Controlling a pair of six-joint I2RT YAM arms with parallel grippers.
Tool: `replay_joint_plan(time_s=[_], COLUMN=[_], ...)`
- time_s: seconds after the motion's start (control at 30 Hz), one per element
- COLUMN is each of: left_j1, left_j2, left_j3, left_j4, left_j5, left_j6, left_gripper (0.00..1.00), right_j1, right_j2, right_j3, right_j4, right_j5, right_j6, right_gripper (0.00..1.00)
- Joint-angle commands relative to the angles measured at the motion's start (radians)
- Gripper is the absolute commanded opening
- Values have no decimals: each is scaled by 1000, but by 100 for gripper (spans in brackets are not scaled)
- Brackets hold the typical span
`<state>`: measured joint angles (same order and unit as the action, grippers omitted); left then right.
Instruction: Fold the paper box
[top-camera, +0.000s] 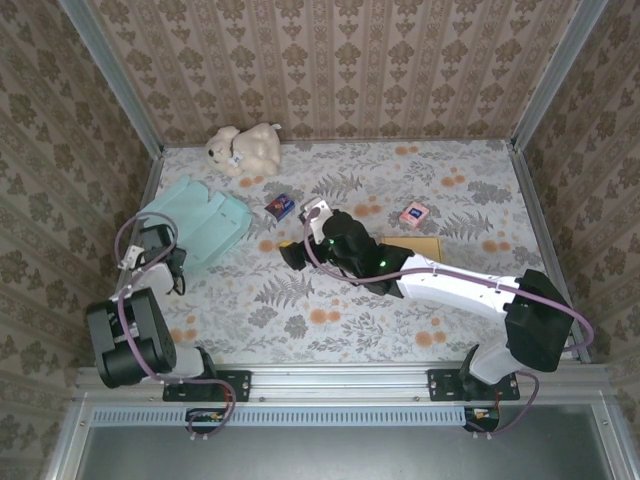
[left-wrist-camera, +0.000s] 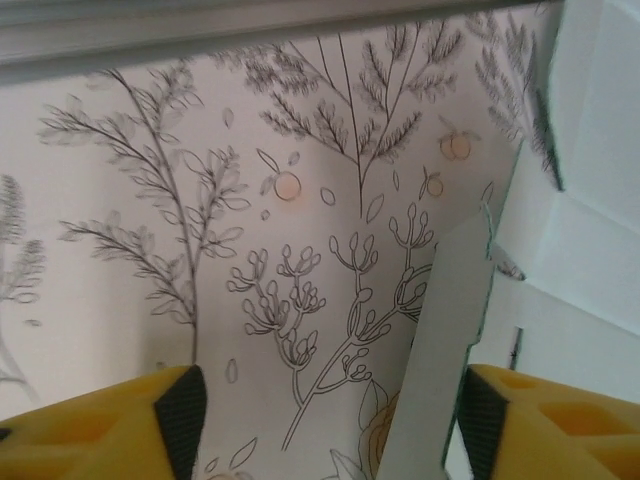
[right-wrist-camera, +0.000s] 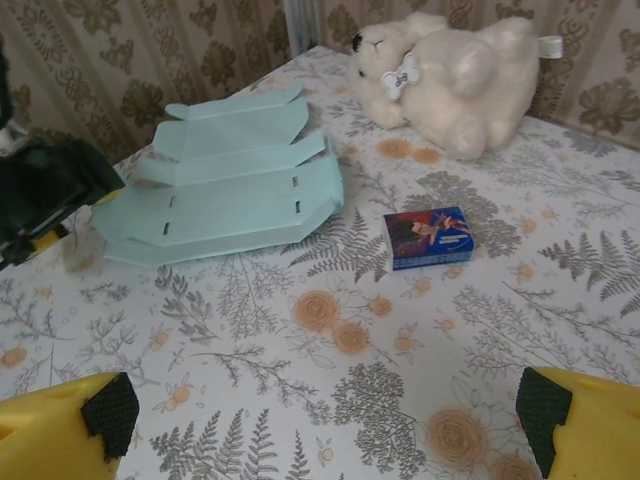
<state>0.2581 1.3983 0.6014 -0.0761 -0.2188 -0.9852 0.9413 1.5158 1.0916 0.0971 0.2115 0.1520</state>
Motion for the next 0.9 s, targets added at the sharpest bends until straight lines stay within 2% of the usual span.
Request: replay_joint_plan(time_s=[0.0, 0.17, 0.27, 0.3, 0.47, 0.6, 0.7, 0.87], left_j1=[4, 0, -7, -9, -31, -73, -131, -283], left_j2=[51, 75, 75, 69, 0, -119, -267, -568], left_j3=[55, 69, 75, 75, 62, 40, 21, -34], left_j4=[87, 117, 116, 114, 79, 36, -5, -20], left_j5=[86, 90, 82, 81, 73, 86, 90, 76], left_j6=[14, 12, 23, 27, 32, 30, 41, 82], left_gripper=[63, 49, 23, 1, 0, 0, 0, 0], right_j1=[15, 23, 24, 24, 25, 28, 35, 47], right_j2=[13, 21, 22, 20, 11, -10, -45, -152], right_j3=[54, 54, 51, 49, 49, 41, 18, -63], right_j4=[-41, -46, -48, -46, -51, -53, -47, -31], right_j5=[-6, 4, 15, 15, 19, 26, 35, 83], right_j6=[-35, -48, -51, -52, -52, -46, -42, -21], right_gripper=[100, 100, 100, 100, 100, 100, 100, 100])
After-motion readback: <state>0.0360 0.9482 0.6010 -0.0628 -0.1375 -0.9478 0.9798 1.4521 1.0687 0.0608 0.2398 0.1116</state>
